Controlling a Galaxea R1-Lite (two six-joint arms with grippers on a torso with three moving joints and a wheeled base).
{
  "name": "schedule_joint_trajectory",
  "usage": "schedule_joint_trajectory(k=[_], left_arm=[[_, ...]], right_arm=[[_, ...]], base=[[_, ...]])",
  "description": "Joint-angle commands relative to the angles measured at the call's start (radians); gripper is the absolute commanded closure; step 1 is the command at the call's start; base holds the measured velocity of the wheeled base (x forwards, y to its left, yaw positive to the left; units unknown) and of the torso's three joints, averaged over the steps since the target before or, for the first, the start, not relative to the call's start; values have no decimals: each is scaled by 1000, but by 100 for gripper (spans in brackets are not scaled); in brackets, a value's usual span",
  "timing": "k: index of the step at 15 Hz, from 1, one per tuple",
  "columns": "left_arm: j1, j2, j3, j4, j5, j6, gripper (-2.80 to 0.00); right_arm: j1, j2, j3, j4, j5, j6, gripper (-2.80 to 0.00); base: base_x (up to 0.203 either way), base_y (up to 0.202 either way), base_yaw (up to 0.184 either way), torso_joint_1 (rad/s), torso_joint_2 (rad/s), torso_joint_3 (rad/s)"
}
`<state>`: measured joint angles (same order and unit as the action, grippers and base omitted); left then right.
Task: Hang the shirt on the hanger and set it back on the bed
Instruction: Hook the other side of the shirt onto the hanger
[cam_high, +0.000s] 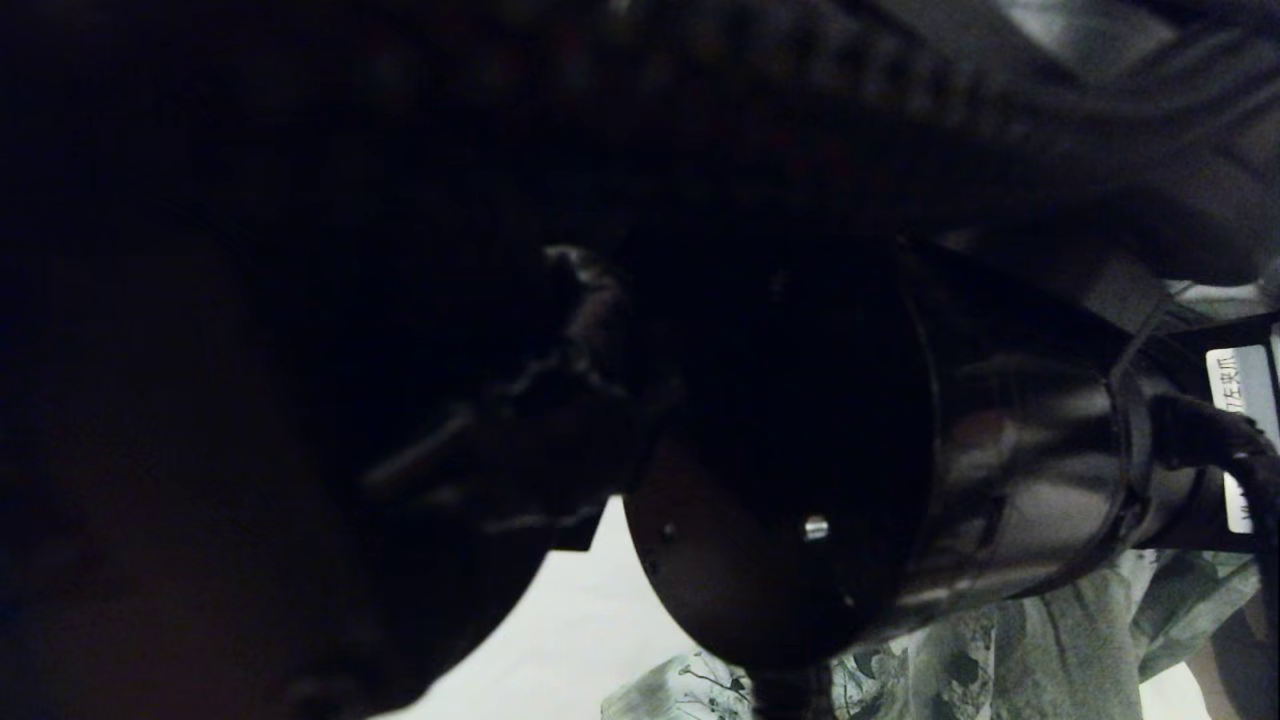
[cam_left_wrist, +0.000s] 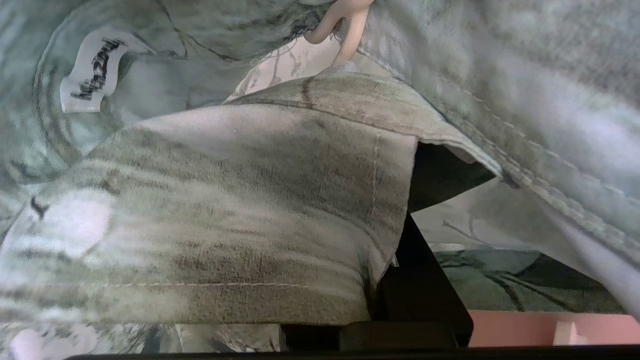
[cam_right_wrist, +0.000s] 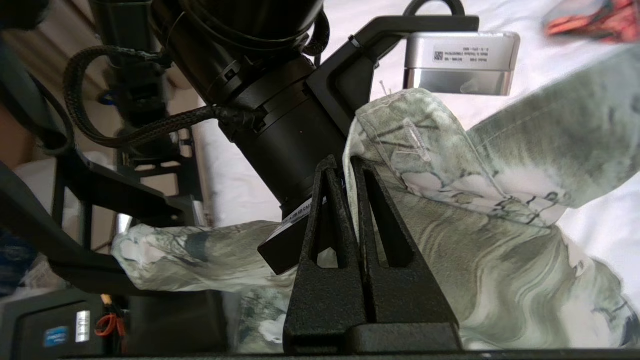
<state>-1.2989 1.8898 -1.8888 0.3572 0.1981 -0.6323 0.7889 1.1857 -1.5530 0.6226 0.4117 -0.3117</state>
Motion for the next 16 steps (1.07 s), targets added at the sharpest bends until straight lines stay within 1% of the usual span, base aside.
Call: schedule_joint_trajectory(k=[1,6,9,11,12,13,16], left_arm=[[1,8,-15,-3,4,-4,0],[-3,2,-37,-1,4,-6,0],[-7,-33,-33,-10,7,-3,0],[-7,-44,-7,-17,6,-3,0],[-6,-45,17,-47,7,-2,0],[-4,-48,50,-102,7,1,0],[1,-71,175,-253,6,48,0]], right_arm=[[9,-14,-1,13,5,-4,0],[23,-25,12,17,-1,2,0],[23,-44,27,13,1,3,0],[20,-52,29,14,0,3,0],[15,-55,32,14,-2,5,0],[12,-55,44,13,-2,5,0],[-9,-52,53,9,2,6,0]], base=[[0,0,0,0,0,0],[0,0,0,0,0,0],[0,0,0,0,0,0],[0,0,0,0,0,0],[0,0,0,0,0,0],[0,0,0,0,0,0],[0,0,0,0,0,0]])
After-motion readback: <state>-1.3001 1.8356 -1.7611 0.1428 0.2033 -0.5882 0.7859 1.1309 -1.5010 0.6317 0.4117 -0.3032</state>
